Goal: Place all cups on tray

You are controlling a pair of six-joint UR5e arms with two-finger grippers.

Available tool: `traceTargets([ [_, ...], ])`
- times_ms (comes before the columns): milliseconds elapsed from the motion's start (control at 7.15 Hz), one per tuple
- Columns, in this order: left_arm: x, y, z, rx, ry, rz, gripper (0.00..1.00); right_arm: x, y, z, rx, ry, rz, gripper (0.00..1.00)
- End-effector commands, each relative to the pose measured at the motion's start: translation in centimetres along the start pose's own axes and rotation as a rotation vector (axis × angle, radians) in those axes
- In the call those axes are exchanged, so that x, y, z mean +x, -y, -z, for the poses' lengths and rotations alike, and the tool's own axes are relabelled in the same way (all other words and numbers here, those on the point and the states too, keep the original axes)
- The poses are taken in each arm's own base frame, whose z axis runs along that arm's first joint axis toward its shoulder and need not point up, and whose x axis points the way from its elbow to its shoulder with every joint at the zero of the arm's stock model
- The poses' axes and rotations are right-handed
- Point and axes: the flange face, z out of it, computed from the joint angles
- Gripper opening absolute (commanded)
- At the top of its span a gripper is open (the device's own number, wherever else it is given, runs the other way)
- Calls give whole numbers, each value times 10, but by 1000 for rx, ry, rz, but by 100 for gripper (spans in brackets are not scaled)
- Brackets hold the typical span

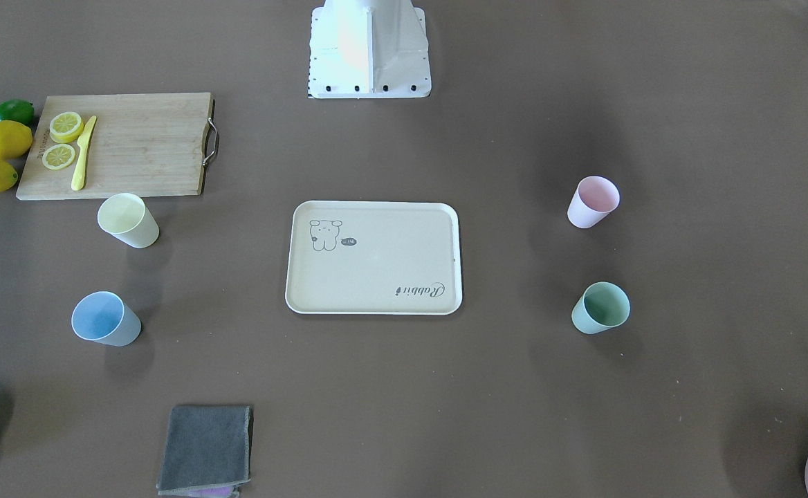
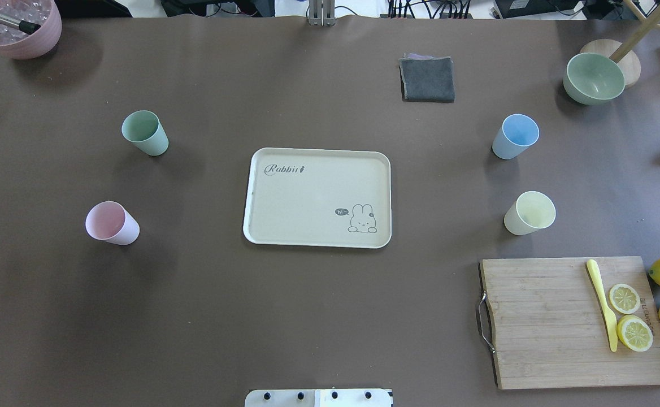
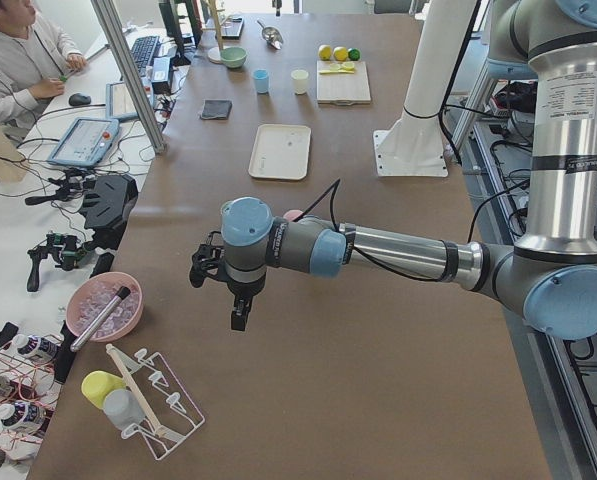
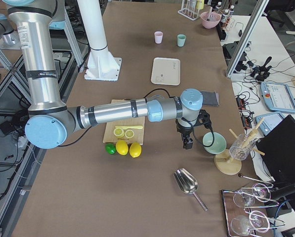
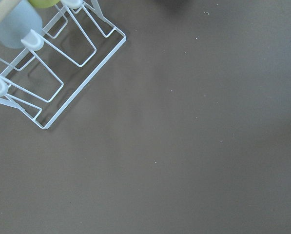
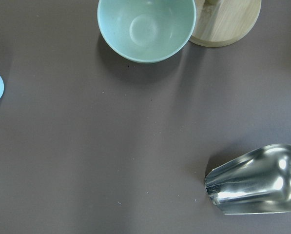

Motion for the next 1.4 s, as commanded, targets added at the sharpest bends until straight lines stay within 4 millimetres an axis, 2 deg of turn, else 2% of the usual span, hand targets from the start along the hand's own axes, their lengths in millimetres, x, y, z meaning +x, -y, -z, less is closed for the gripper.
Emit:
traceTargets([
  [0, 0, -1, 0, -1, -7, 1, 98, -1, 0, 1, 2, 4, 1, 100],
  [140, -3, -3, -3, -8, -2, 9, 98, 0, 0, -1, 1, 5, -1, 100],
  [280, -8, -18, -7, -18, -1, 19, 98, -1, 0, 1, 4, 7, 3, 100],
  [839, -9, -19, -1, -5, 0, 23, 98, 5, -19, -7, -11, 12, -12, 100],
  [978, -13, -22, -5, -14, 3, 20, 98, 2, -17, -5, -6, 13, -5, 100],
  [1258, -8, -20, -1, 1, 1, 11, 98, -7, -15, 4, 11, 12, 16, 100],
])
